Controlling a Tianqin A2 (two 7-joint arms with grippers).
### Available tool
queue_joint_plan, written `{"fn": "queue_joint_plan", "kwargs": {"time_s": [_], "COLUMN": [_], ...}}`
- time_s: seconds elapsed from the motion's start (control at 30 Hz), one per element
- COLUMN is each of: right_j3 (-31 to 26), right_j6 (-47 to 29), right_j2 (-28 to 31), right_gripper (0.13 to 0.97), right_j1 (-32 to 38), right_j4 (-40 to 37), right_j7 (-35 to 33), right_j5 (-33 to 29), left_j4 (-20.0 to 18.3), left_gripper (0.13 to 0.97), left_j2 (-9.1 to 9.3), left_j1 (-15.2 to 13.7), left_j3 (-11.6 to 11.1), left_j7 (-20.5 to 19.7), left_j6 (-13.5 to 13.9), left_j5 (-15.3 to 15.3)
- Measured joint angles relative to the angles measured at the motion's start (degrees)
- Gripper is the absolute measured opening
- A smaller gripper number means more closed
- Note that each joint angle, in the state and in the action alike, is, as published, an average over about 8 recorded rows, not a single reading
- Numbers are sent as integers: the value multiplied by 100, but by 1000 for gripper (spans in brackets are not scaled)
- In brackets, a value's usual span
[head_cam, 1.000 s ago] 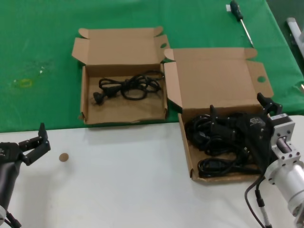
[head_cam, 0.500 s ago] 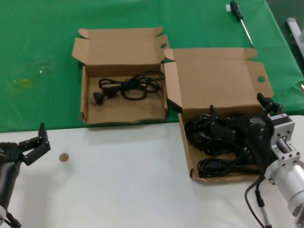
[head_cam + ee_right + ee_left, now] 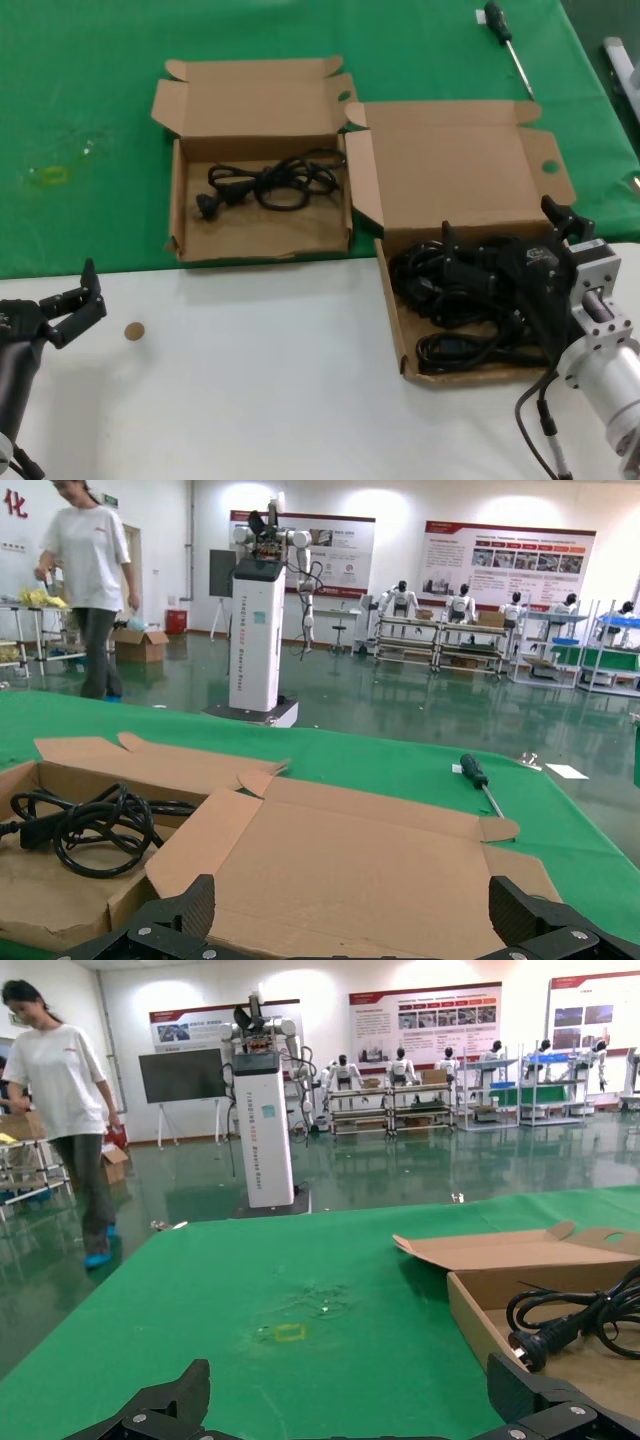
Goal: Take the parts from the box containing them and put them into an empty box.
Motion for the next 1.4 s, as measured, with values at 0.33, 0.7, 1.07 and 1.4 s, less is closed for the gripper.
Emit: {"fn": "queue_joint_plan", "kwargs": {"time_s": [0.33, 0.7, 1.07, 1.4], "right_j3": [0, 0, 0, 0], "right_j6": [0, 0, 0, 0], "right_j2": [0, 0, 0, 0], "right_gripper": [966, 966, 966, 966], "right_j1": [0, 0, 0, 0], "right_j4": [0, 0, 0, 0], "right_j7": [0, 0, 0, 0], "right_j5": [0, 0, 0, 0], "left_j4": [0, 0, 0, 0], "left_gripper": [966, 966, 966, 966], "left_j2": [0, 0, 0, 0], "left_j1": [0, 0, 0, 0], "left_j3": [0, 0, 0, 0], "left_j7": [0, 0, 0, 0], "left_j6": [0, 0, 0, 0], "left_j5": [0, 0, 0, 0]}}
